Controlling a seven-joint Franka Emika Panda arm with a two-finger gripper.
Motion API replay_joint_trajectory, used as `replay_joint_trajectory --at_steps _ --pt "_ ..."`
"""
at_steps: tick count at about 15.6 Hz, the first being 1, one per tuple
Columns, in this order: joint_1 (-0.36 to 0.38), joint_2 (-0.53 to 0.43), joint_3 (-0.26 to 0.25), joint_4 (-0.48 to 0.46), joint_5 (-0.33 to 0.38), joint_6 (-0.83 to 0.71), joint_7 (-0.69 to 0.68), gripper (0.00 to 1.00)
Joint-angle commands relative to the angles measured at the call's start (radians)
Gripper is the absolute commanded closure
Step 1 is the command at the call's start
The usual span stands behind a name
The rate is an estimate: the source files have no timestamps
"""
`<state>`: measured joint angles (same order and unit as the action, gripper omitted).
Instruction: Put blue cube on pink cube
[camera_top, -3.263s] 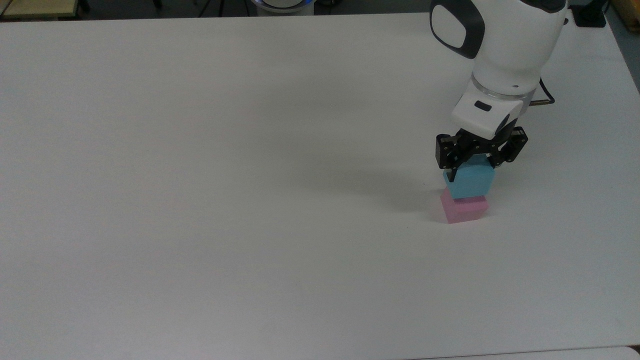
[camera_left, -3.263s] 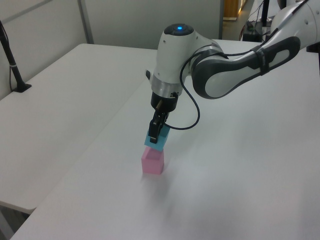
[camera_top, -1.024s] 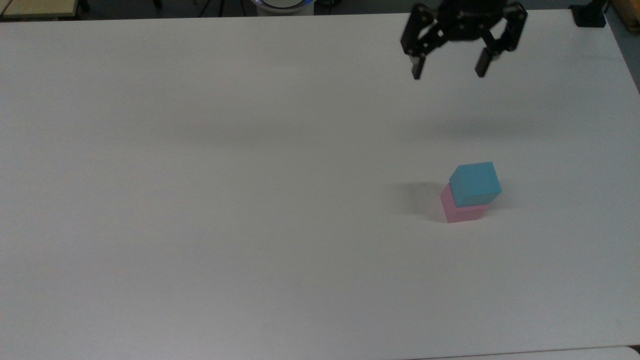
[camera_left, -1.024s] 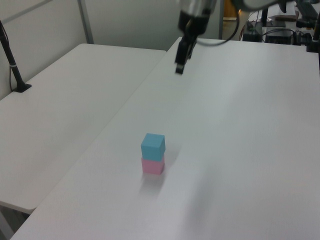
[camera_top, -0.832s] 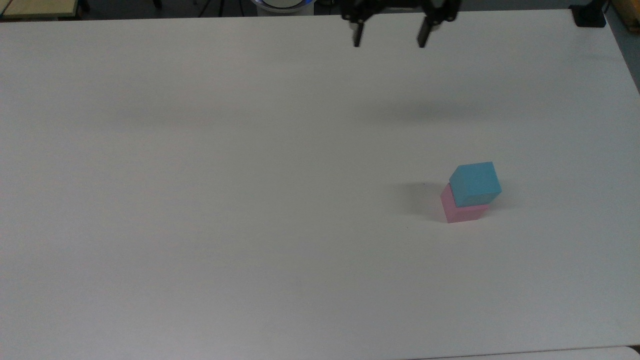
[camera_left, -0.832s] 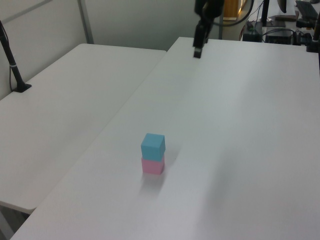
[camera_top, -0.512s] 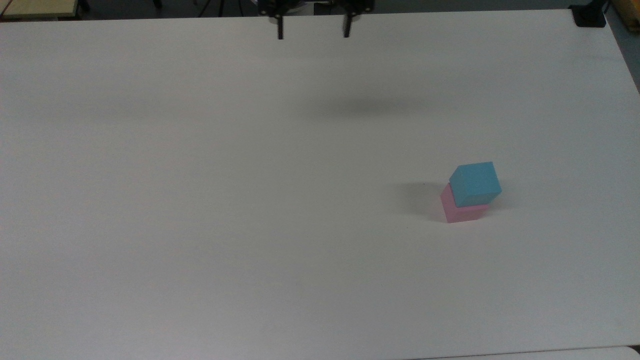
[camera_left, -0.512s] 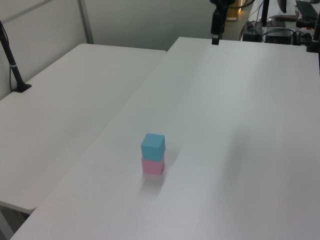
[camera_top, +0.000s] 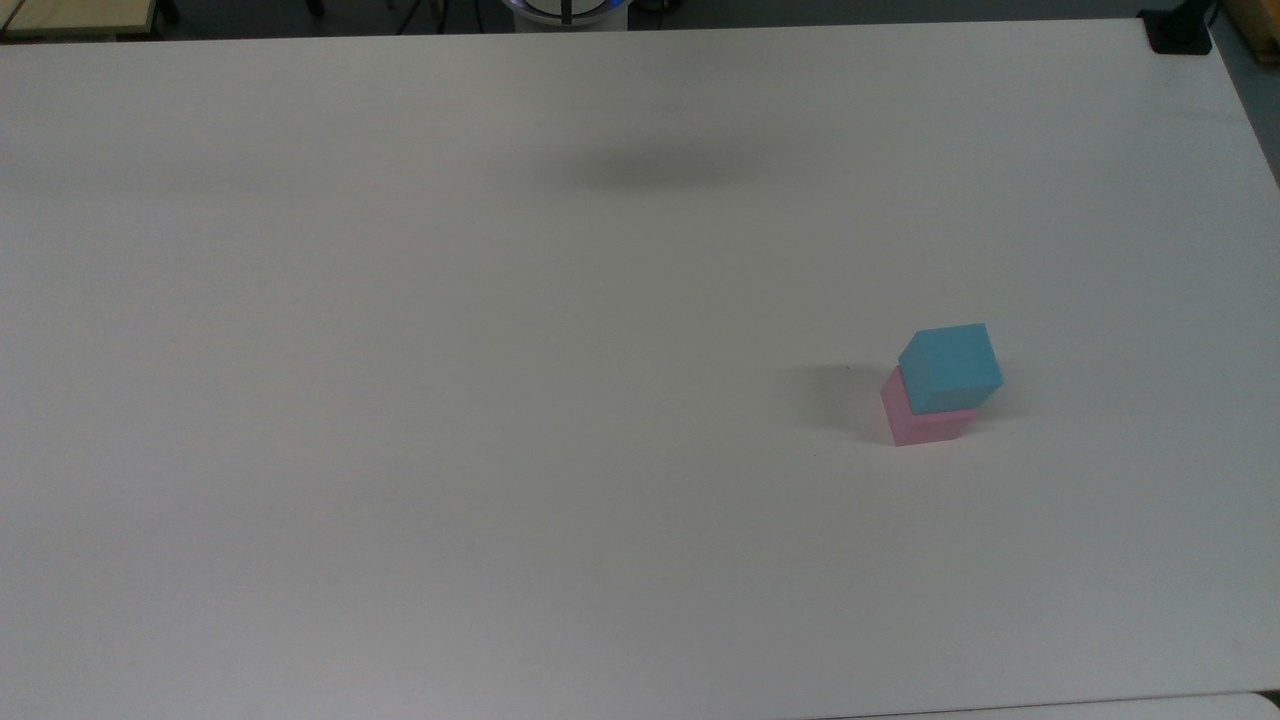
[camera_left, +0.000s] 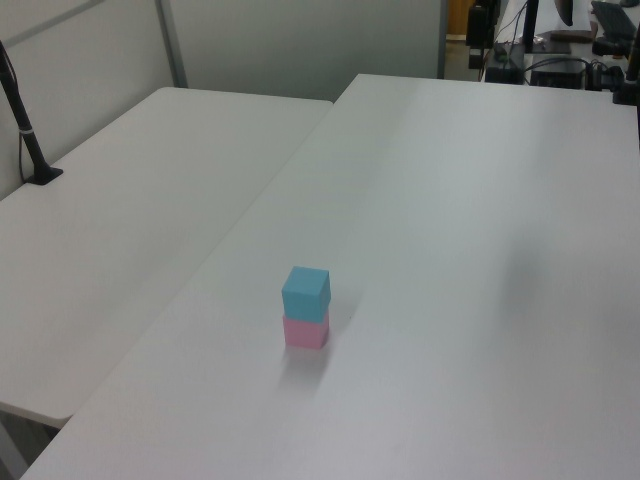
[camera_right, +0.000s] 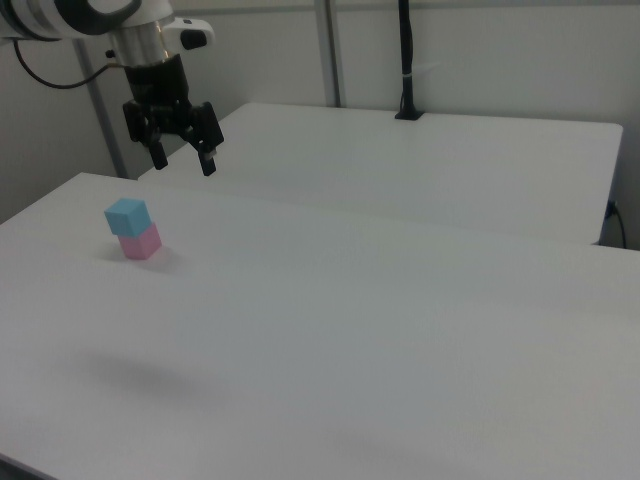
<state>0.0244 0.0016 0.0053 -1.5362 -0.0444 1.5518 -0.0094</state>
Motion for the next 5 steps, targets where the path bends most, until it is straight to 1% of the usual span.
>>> replay_joint_trajectory --at_steps 1,5 --pt "-0.018 -0.023 0.002 -0.027 0.011 0.005 -0.012 0.0" --pt "-0.032 -0.023 0.001 -0.012 0.014 -0.001 -0.014 0.0"
